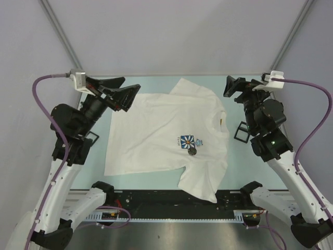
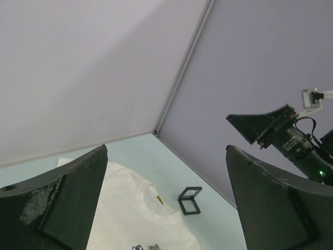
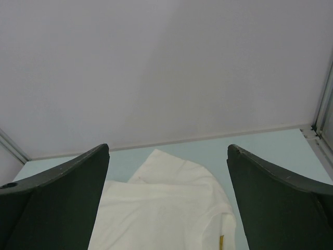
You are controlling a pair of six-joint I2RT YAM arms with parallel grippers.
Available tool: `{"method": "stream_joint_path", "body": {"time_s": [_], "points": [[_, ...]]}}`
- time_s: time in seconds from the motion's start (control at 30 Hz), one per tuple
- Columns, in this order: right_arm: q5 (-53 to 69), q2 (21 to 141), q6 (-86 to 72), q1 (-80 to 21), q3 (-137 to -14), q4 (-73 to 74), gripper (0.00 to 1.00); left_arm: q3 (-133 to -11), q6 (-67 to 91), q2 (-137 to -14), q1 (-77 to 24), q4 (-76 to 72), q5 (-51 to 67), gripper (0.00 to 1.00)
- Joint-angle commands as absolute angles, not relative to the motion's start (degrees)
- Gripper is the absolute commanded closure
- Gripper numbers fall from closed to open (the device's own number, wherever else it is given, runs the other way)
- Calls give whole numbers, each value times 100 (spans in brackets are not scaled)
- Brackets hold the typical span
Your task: Remove the brooch from the garment
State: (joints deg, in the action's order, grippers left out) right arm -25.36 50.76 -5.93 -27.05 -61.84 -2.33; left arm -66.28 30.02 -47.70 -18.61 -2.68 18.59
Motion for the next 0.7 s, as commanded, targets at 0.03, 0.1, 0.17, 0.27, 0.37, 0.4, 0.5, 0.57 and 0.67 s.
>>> {"method": "stream_joint_path", "body": {"time_s": [0.03, 0.1, 0.17, 0.27, 0.37, 0.4, 0.5, 0.57, 0.67], "points": [[-2900, 5510, -729, -2742, -6258, -545, 0, -6425, 3313, -5334, -1872, -720, 2417, 0], [-2839, 5781, -765, -2733, -6267, -589, 0, -6338, 3331, -5519, -2003, -852, 2478, 0], [-2865, 5975, -869, -2733, -6302, -580, 0, -6293, 3296, -5879, -2240, -905, 2435, 0], [-2638, 6389, -993, -2672, -6485, -405, 0, -6354, 3182, -6537, -2591, -923, 2408, 0], [-2453, 6740, -1055, -2628, -6627, -150, 0, -6512, 3042, -7212, -2951, -888, 2373, 0], [-2435, 6837, -1081, -2628, -6636, -158, 0, -6591, 2971, -7372, -3031, -888, 2330, 0], [-2023, 7145, -1239, -2532, -6636, -97, 0, -6714, 2821, -8023, -3322, -949, 2146, 0], [-1532, 7407, -1483, -2400, -6636, -70, 0, -6794, 2865, -8348, -3479, -1098, 2066, 1], [-691, 7759, -2167, -2050, -6636, 156, 0, -6987, 2953, -9130, -3682, -1387, 2013, 1]]}}
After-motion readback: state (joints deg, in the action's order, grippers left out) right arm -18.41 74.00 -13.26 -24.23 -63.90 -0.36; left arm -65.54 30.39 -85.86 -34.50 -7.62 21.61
